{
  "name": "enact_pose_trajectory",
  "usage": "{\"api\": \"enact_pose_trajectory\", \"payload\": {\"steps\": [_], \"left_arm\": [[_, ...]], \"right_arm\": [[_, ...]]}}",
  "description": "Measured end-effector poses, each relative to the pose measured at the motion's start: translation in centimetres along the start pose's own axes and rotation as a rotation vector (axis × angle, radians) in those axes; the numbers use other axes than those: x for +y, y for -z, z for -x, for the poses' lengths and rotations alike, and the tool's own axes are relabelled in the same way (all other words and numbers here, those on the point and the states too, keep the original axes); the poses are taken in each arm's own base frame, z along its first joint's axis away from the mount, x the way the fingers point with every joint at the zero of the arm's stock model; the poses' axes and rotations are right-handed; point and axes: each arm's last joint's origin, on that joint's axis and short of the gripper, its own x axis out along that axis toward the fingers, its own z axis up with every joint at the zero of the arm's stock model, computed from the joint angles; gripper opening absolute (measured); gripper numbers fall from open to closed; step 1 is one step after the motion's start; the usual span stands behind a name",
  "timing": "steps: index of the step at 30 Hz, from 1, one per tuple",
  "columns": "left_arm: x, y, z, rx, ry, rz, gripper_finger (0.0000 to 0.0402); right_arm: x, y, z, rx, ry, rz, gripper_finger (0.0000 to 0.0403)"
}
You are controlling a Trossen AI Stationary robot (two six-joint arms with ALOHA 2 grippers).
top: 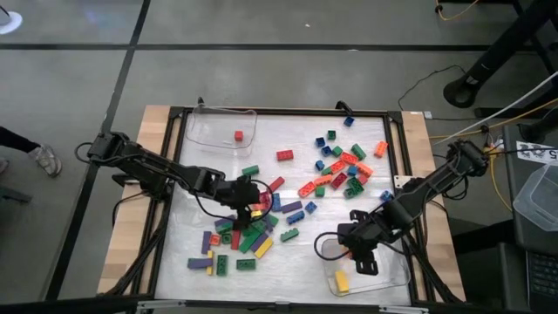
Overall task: Sort blocks by size
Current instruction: Put the rectangular green game piece into the bottom transparent bin
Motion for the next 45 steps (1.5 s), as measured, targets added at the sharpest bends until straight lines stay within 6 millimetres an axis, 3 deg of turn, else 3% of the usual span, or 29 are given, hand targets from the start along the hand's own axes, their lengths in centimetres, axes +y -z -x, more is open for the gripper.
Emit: {"api": "enact_pose_trajectory", "payload": {"steps": [7, 20, 33, 45], "left_arm": [[0.2, 0.8, 0.0, 0.073, -0.019, -0.017, 0.0202], [-0.8, 1.7, -0.7, 0.020, 0.051, -0.320, 0.0202], [-1.2, 2.7, -4.1, 0.072, 0.112, -0.378, 0.0202], [-1.1, 3.7, -5.9, 0.140, 0.142, -0.395, 0.0202]], "right_arm": [[0.0, 0.0, 0.0, -0.002, 0.000, 0.004, 0.0193], [0.0, 0.0, 0.0, -0.005, 0.001, 0.005, 0.0193], [-0.1, -0.2, 0.0, -0.054, 0.050, 0.007, 0.0193], [-0.1, -0.2, 0.0, -0.061, 0.053, 0.007, 0.0193]]}}
